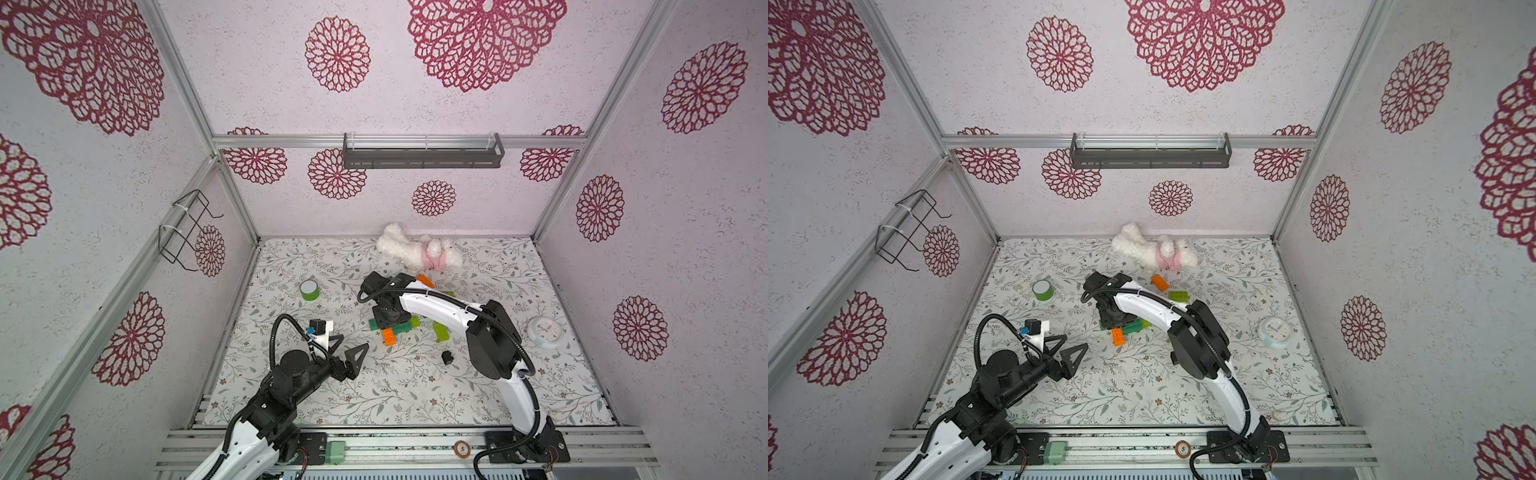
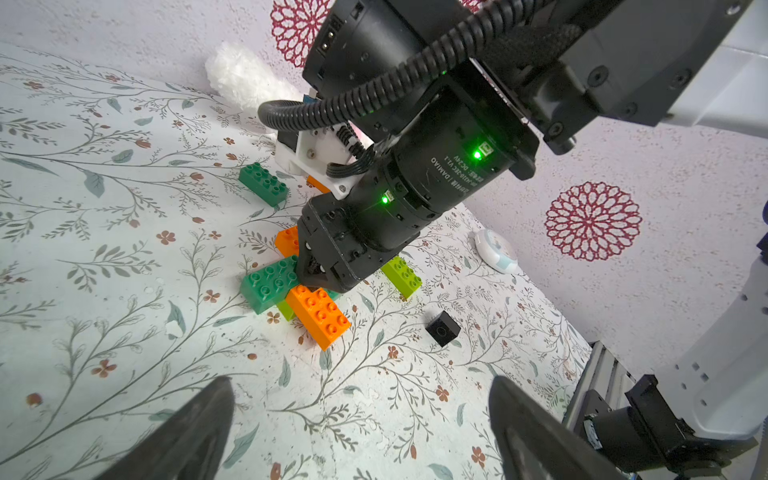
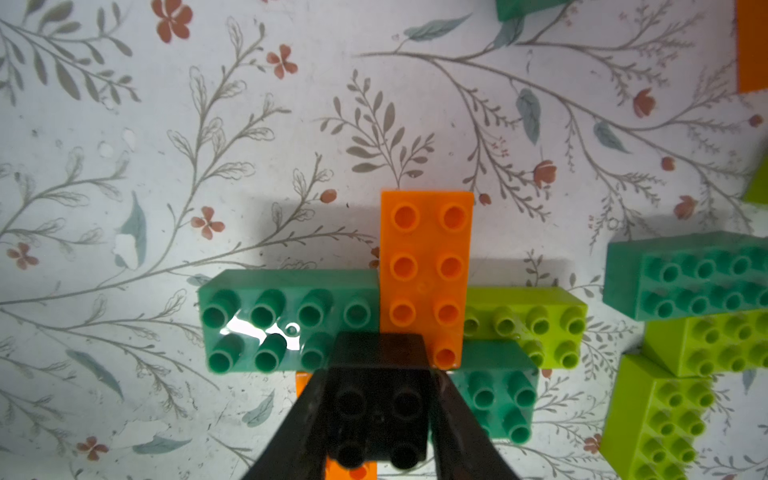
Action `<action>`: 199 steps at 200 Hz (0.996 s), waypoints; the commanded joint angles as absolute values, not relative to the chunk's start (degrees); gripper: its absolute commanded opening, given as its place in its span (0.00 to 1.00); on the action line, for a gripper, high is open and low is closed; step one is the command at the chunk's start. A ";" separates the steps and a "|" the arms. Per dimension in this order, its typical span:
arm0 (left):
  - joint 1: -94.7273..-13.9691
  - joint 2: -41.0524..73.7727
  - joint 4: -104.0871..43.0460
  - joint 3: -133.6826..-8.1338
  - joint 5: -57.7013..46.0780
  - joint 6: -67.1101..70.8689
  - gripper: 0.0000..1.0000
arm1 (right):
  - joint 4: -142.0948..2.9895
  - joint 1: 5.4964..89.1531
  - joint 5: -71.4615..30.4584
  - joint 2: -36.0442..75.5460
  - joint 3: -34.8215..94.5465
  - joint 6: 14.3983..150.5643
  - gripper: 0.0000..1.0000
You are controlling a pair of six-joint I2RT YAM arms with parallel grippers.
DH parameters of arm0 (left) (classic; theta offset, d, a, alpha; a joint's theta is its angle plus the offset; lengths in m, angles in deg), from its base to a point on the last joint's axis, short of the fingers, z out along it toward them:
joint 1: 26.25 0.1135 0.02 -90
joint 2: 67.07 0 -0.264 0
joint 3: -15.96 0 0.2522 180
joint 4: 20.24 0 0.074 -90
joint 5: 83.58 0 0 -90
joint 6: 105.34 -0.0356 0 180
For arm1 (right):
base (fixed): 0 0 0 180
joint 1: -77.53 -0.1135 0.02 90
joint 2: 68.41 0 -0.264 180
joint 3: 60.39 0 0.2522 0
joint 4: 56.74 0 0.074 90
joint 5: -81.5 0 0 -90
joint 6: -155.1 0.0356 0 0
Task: Assemble a small pinwheel with lego
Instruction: Assemble the lego brick with the lego brick.
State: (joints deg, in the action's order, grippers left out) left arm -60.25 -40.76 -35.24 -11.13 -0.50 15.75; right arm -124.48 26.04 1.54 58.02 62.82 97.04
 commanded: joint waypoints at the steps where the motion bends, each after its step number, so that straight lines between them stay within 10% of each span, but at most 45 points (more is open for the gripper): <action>1: -60.71 -40.88 -35.21 -11.51 -0.09 15.16 0.97 | -127.88 26.14 2.31 58.47 65.48 95.65 0.46; 199: -60.80 -38.86 -34.00 -11.36 -0.51 14.96 0.97 | -125.40 28.25 -1.28 53.84 62.80 94.09 0.41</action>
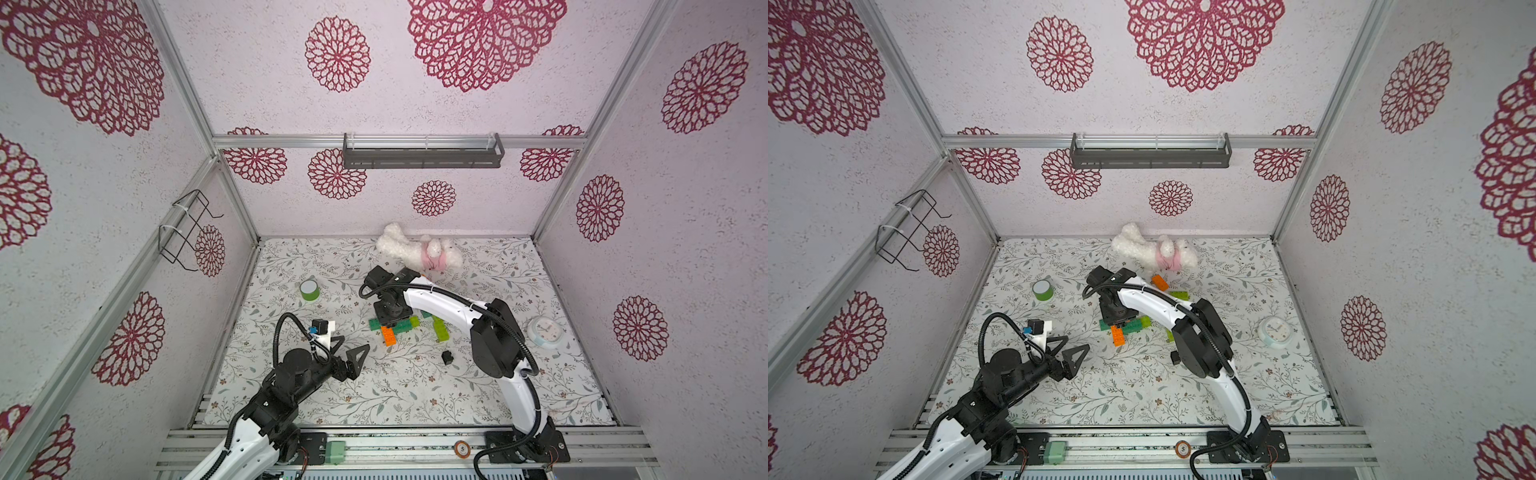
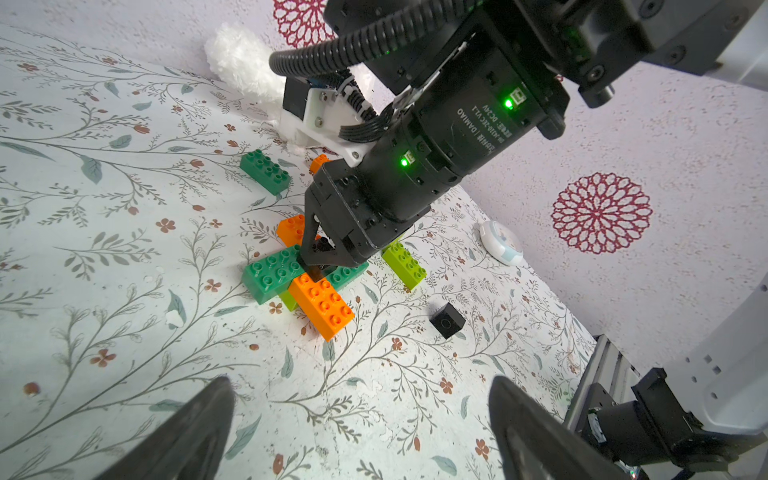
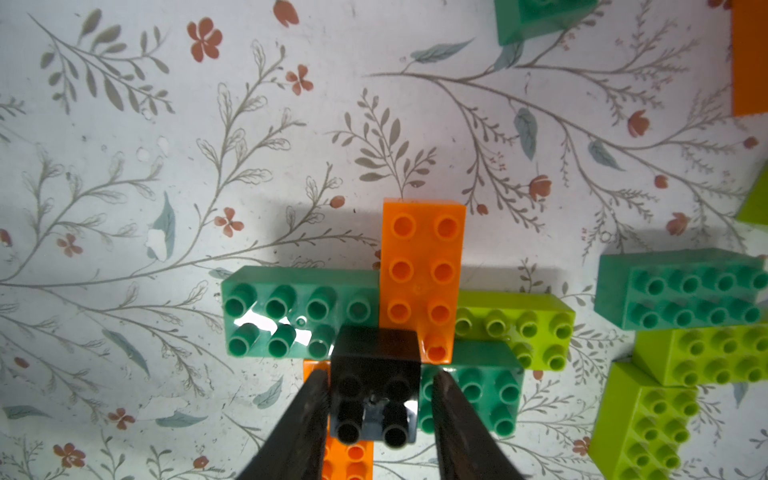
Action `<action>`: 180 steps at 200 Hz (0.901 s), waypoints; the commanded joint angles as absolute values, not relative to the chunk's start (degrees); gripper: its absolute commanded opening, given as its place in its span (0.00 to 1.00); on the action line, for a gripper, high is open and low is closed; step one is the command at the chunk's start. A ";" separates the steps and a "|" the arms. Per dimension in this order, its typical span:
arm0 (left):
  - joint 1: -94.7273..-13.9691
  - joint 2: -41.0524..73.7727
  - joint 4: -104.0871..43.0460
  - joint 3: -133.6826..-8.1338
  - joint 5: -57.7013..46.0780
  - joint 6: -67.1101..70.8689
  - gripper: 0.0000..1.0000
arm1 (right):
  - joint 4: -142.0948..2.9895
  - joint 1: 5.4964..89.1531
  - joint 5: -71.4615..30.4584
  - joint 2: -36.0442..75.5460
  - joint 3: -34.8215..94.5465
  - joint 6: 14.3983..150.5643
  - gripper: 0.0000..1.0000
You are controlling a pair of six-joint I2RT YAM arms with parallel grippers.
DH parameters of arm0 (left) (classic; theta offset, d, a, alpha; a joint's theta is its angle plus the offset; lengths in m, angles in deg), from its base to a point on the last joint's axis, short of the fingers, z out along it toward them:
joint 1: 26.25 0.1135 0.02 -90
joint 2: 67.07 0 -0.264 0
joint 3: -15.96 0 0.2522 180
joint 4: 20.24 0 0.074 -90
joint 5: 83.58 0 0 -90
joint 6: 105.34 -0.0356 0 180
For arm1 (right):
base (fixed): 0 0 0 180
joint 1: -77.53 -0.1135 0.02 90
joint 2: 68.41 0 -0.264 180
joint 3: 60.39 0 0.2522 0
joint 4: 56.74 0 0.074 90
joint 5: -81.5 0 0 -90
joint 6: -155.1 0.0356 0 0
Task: Assemble a small pinwheel with lego
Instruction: Assemble the lego brick with the lego brick.
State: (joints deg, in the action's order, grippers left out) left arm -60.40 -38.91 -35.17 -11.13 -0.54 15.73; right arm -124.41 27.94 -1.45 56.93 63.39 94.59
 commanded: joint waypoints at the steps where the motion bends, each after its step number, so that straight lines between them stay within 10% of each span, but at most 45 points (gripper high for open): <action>1: -60.79 -38.86 -34.00 -11.39 -0.47 14.93 0.97 | -125.37 28.23 -1.33 53.84 62.75 94.10 0.41; 180: -60.76 -39.29 -34.35 -11.39 -0.11 14.82 0.97 | -119.71 28.14 -4.35 49.63 47.49 95.57 0.26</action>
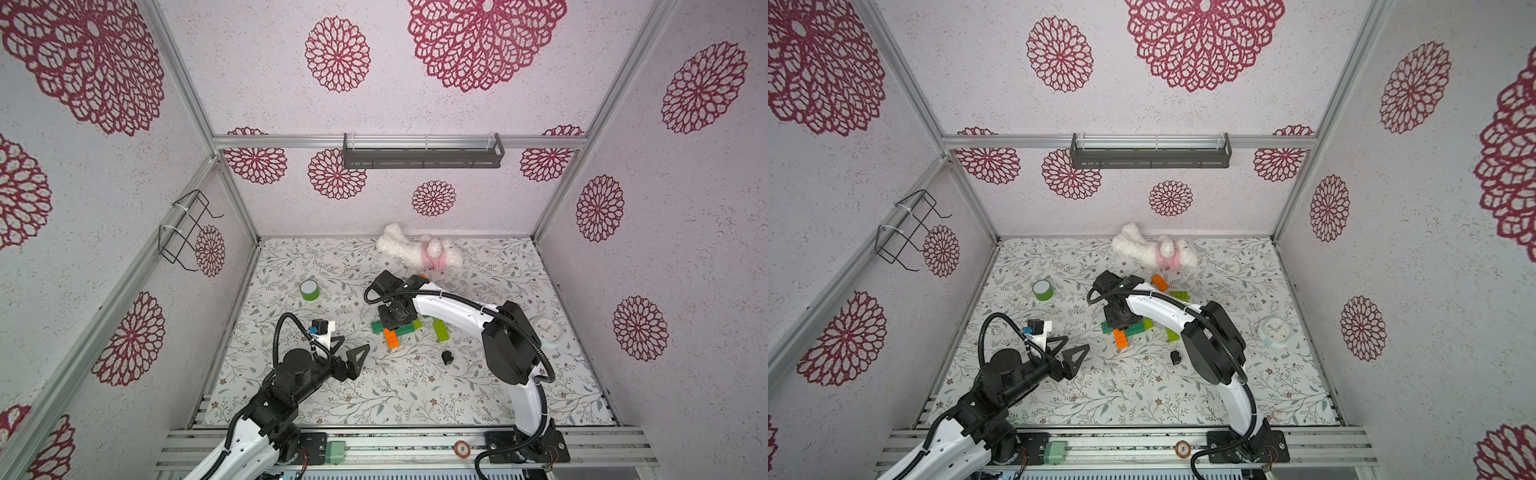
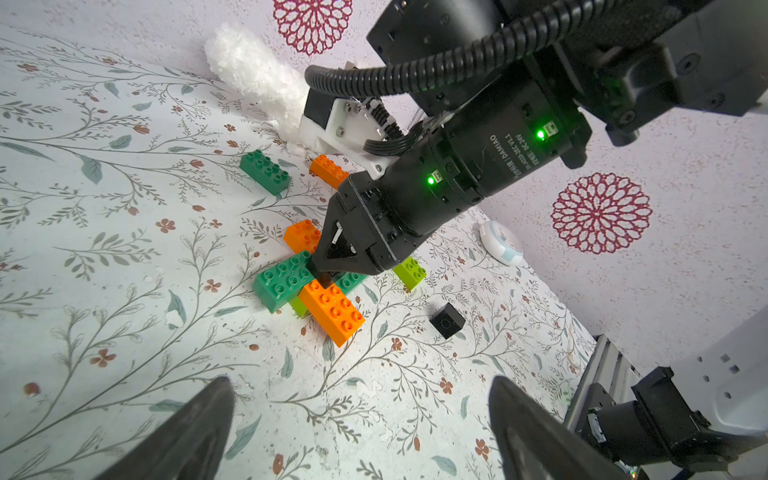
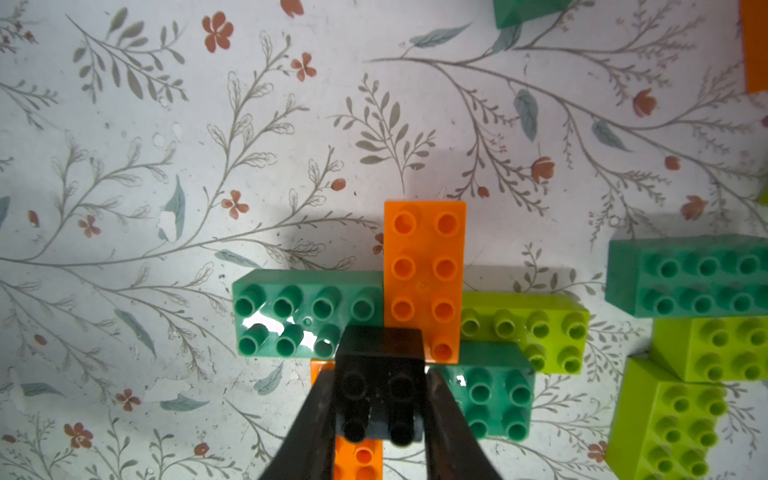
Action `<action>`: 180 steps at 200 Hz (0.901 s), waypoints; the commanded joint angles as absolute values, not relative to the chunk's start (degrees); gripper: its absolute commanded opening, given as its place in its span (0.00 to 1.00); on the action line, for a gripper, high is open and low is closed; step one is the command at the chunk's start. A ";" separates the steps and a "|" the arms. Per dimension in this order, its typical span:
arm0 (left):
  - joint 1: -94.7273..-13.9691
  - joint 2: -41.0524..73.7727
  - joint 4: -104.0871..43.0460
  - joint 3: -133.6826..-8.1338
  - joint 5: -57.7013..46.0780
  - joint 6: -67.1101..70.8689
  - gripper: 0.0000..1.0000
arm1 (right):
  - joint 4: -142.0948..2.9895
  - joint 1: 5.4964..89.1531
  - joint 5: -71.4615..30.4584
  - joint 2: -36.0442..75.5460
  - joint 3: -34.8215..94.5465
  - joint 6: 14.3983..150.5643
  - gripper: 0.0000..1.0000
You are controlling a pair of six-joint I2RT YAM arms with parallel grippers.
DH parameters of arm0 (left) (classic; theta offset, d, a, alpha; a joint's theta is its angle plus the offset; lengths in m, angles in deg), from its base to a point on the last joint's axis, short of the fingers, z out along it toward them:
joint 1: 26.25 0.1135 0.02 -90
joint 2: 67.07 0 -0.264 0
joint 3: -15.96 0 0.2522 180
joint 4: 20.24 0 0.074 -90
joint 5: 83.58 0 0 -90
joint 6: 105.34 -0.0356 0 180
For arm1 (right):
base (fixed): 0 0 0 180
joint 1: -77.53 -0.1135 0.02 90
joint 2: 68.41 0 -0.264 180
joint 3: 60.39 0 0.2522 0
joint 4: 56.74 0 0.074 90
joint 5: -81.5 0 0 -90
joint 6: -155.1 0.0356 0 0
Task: Assemble a small pinwheel with lego
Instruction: Assemble the lego brick with the lego brick.
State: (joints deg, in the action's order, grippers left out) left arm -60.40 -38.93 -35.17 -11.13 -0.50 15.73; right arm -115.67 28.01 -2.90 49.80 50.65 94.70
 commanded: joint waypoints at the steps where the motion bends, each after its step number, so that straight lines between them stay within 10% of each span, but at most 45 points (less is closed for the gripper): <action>1: -60.77 -39.30 -34.35 -11.36 -0.10 14.81 0.97 | -119.72 28.14 -4.36 49.58 47.50 95.58 0.26; 180: -60.69 -36.26 -40.85 -17.83 5.58 26.48 0.97 | -116.49 30.88 -6.65 44.11 54.63 91.85 0.59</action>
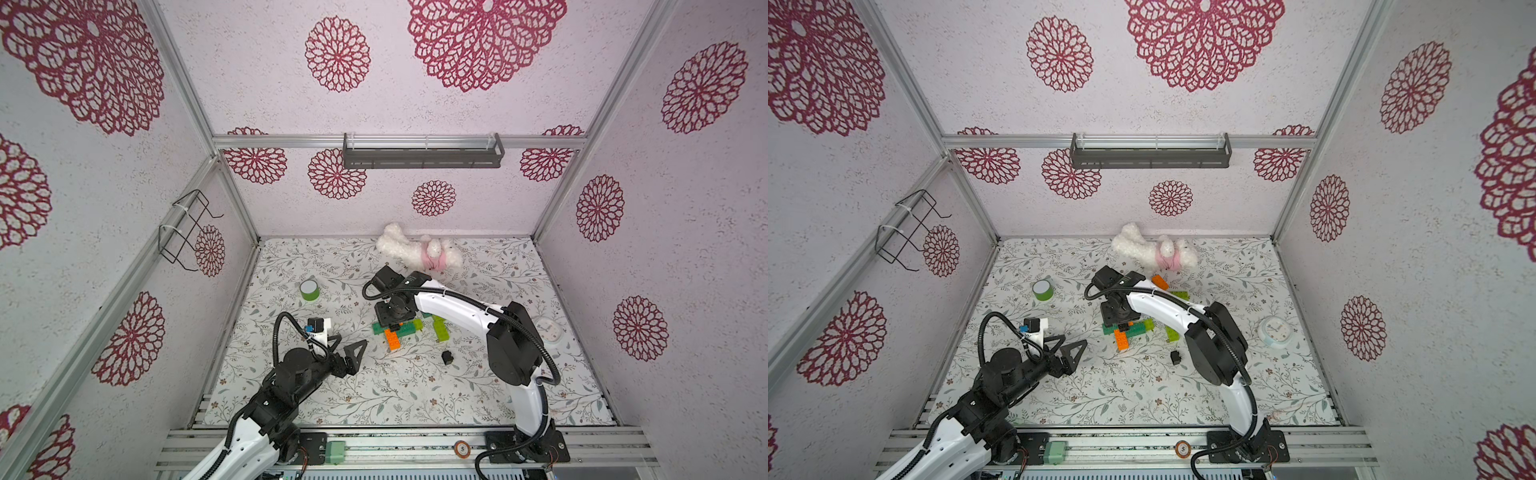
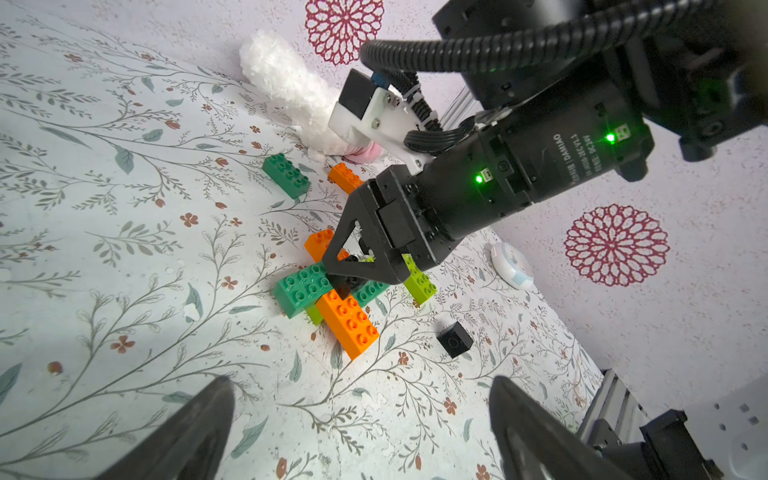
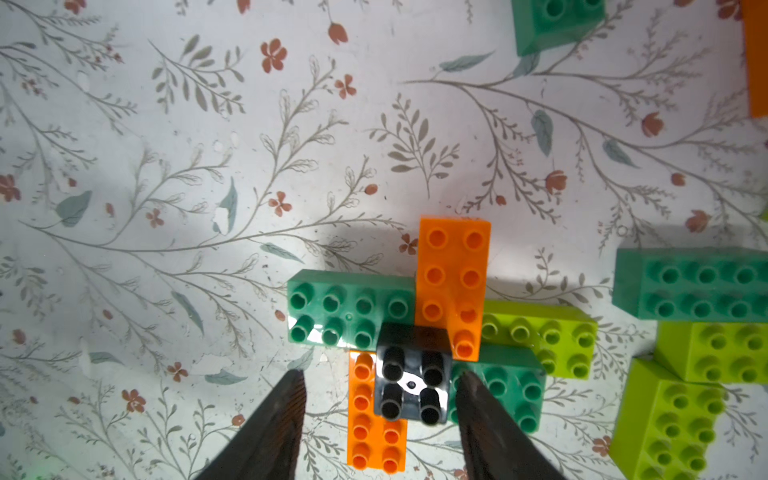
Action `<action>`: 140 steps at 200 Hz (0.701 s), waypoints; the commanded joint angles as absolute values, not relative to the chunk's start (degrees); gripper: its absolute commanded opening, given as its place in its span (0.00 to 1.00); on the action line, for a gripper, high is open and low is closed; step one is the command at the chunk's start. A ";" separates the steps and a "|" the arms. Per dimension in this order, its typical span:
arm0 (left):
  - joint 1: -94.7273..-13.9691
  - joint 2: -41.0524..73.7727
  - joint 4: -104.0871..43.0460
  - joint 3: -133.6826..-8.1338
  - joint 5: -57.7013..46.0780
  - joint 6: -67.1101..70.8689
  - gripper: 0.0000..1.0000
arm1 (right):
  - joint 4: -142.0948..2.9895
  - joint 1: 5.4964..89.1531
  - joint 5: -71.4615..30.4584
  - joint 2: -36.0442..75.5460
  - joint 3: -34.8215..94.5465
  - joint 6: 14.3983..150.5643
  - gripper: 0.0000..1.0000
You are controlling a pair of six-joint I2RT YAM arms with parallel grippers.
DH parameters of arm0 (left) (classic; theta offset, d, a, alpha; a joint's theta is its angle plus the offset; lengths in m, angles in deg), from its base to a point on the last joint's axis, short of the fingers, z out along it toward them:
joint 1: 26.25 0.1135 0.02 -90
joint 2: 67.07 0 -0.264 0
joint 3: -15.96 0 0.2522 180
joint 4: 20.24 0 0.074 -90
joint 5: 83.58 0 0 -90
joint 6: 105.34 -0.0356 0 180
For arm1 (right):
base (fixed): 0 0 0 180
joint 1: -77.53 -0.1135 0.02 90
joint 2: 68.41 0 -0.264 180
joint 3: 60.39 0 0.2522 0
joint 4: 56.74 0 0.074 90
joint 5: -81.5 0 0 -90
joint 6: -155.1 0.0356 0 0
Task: Assemble a small pinwheel with lego
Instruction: Assemble the lego brick with the lego brick, then adjust the lego brick at the center of the board.
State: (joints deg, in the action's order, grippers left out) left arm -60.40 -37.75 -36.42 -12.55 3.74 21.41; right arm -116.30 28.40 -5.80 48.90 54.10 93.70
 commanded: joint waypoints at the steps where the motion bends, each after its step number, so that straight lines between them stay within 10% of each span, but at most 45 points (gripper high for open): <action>1: -60.65 -36.15 -41.29 -18.10 5.47 26.57 0.97 | -116.44 31.04 -6.52 44.05 54.54 91.79 0.59; 54: -60.24 -27.70 -56.30 -23.63 -5.12 35.31 0.97 | -110.94 39.29 -3.75 43.30 47.69 88.51 0.10; 140: -60.16 -25.41 -51.23 -23.17 -5.37 40.33 0.97 | -104.32 41.14 -6.61 51.19 45.56 84.34 0.07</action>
